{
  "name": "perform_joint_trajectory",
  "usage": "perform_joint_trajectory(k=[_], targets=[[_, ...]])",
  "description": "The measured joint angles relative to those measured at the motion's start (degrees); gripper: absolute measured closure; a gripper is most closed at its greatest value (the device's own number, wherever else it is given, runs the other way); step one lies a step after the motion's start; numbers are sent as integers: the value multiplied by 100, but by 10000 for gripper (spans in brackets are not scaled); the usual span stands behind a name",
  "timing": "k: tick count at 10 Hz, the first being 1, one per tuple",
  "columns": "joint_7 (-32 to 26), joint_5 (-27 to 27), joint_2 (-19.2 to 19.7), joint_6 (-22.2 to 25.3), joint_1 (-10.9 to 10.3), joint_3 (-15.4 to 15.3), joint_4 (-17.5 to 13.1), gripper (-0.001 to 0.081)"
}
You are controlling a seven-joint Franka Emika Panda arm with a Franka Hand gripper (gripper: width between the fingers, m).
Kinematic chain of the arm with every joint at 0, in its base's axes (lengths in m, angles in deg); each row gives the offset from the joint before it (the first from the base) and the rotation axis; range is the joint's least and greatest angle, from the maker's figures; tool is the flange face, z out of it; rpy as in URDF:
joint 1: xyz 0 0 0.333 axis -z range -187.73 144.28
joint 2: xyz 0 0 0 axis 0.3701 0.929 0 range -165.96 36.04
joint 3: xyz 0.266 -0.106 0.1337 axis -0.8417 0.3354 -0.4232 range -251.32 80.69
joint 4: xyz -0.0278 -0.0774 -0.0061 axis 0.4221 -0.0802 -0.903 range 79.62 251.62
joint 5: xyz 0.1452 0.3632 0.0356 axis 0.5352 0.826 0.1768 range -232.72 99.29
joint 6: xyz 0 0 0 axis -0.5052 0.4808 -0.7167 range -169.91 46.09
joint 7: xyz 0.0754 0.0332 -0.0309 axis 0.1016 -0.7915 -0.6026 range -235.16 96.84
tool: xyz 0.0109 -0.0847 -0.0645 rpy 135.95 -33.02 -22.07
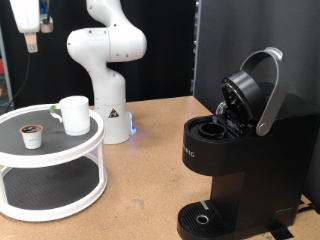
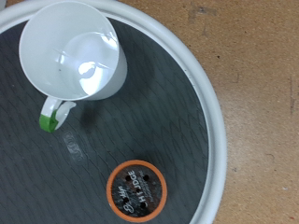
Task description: Make a cup of coffee with the keurig machine
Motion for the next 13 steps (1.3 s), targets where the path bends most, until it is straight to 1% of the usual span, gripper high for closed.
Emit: perform_joint_trajectory(k=[1, 2, 3, 4, 5, 8, 10, 13], targets=[[-41, 10, 47, 106, 0, 5, -62, 0], [-38, 10, 46, 84, 0, 5, -51, 0], [-70, 10, 23, -134, 0, 14, 30, 0], [-287, -64, -15, -418, 0, 51, 195, 0], [-386, -194, -34, -672, 8, 100, 397, 0], [-379, -409, 5, -1259, 55, 231, 953, 0], [-371, -409, 46, -1627, 64, 352, 1213, 0], [-365, -454, 134, -2102, 142, 511, 1536, 0]])
